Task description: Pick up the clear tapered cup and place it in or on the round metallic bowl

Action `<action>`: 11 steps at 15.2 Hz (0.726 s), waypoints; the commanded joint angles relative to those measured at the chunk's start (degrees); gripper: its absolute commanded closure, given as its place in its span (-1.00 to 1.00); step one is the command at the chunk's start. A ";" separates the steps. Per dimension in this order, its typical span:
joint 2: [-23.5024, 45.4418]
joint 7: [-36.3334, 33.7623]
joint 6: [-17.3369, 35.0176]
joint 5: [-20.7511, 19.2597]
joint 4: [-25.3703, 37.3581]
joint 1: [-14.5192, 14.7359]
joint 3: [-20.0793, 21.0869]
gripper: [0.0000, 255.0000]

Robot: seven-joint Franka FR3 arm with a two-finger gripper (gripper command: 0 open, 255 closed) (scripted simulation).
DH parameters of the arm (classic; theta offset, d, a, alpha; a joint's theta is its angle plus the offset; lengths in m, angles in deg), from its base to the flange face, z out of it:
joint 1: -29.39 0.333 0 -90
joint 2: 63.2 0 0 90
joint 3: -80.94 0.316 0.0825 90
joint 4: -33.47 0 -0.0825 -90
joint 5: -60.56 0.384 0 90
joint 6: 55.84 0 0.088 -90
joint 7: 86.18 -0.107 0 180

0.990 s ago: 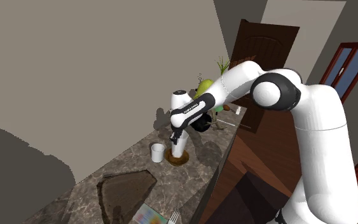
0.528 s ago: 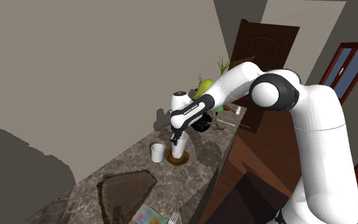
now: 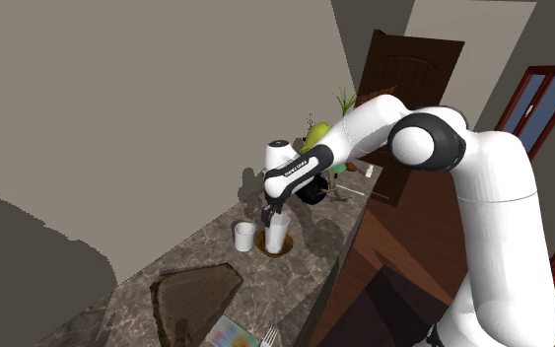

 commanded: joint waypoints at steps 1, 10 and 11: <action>-2.29 -0.03 -2.11 -0.07 -0.18 0.24 -0.03 -1.00; -4.65 -0.08 -4.67 -0.14 0.00 0.51 -0.03 -1.00; -4.65 -0.08 -4.67 -0.14 0.00 0.51 -0.03 -1.00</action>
